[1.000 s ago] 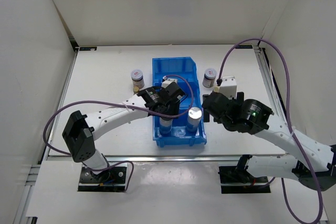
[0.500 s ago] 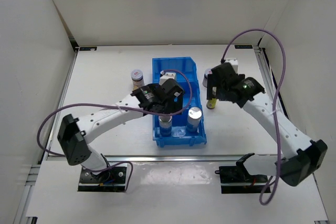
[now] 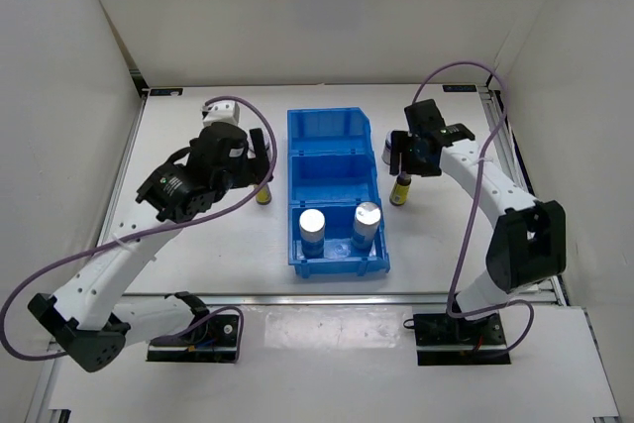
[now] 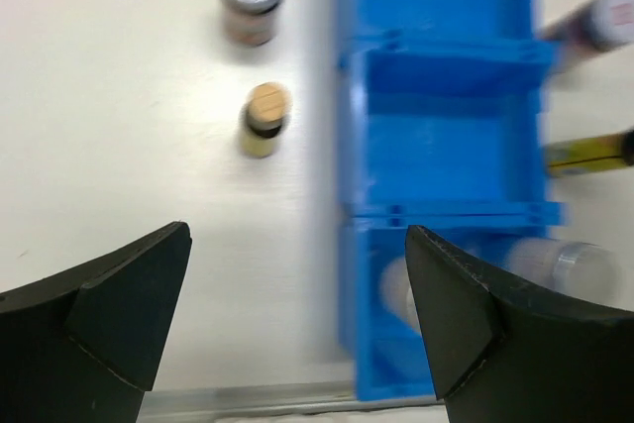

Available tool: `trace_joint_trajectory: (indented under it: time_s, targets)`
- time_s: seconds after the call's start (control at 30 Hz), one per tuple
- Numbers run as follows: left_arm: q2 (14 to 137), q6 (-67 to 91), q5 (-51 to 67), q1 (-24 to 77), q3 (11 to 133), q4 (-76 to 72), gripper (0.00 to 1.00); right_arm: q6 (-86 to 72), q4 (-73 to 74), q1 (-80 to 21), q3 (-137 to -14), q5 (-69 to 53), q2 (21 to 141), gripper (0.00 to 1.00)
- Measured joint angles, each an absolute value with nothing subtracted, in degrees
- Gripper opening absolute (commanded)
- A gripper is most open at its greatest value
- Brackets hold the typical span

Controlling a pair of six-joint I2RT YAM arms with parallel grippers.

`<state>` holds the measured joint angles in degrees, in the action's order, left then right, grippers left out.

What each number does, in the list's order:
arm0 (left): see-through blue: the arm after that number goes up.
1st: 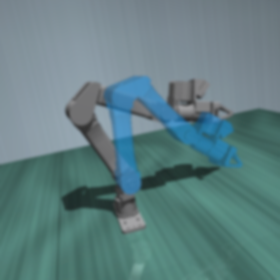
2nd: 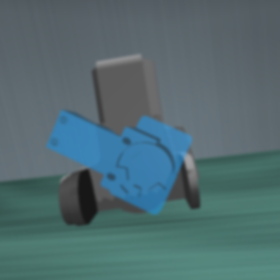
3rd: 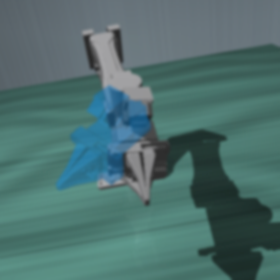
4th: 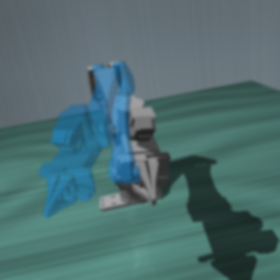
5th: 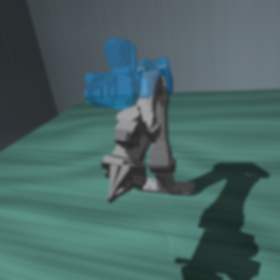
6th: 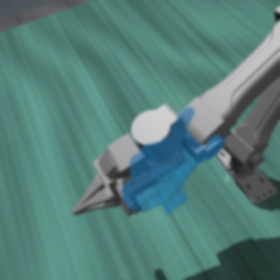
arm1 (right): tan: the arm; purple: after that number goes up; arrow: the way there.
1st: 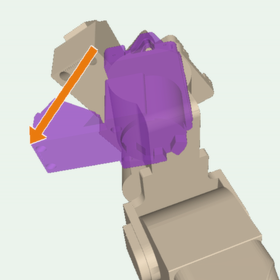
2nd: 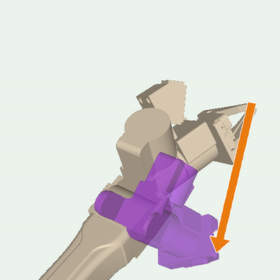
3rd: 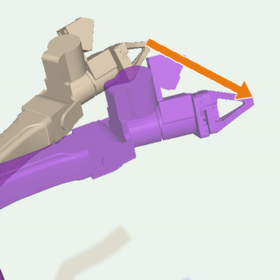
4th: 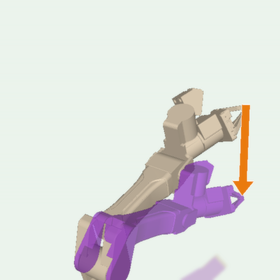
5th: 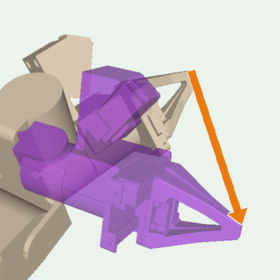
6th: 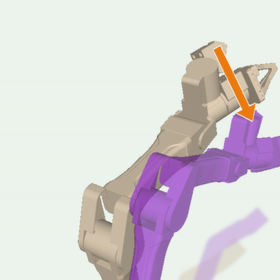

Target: Organize the condiment bottles

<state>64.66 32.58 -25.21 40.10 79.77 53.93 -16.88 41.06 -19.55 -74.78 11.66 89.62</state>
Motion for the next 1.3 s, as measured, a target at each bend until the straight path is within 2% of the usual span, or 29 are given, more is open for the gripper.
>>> trace_joint_trajectory:
  time_s: [0.2, 0.23, 0.37, 0.53, 0.57, 0.83, 1.13, 1.3]
  targets:
    - [65.4, 29.6, -22.9, 33.2, 74.4, 56.8, 1.00, -16.0, 39.7, -18.7, -75.2, 9.1, 93.1, 0.46]
    - [65.4, 29.3, -22.5, 32.4, 74.3, 57.0, 1.00, -16.2, 39.5, -18.6, -75.2, 8.8, 93.3, 0.36]
    - [64.8, 28.0, -21.1, 30.0, 74.3, 56.9, 1.00, -16.4, 38.9, -18.3, -75.3, 8.6, 93.4, 0.21]
    - [64.8, 26.7, -19.6, 28.0, 74.9, 57.3, 1.00, -16.3, 40.7, -18.4, -76.2, 9.0, 93.4, 0.06]
    - [64.8, 26.4, -19.4, 27.9, 75.0, 57.5, 1.00, -16.3, 41.5, -18.4, -76.9, 9.0, 93.4, 0.00]
    - [64.6, 24.9, -19.2, 26.7, 73.9, 58.1, 1.00, -16.2, 46.2, -20.4, -87.9, 10.6, 93.3, 0.00]
    - [62.6, 23.6, -20.4, 25.0, 68.6, 58.5, 1.00, -16.0, 51.9, -28.1, -103.4, 10.3, 94.1, 0.00]
    - [61.5, 23.4, -20.6, 24.9, 66.6, 58.2, 1.00, -16.0, 52.5, -32.6, -105.9, 10.0, 97.0, 0.00]
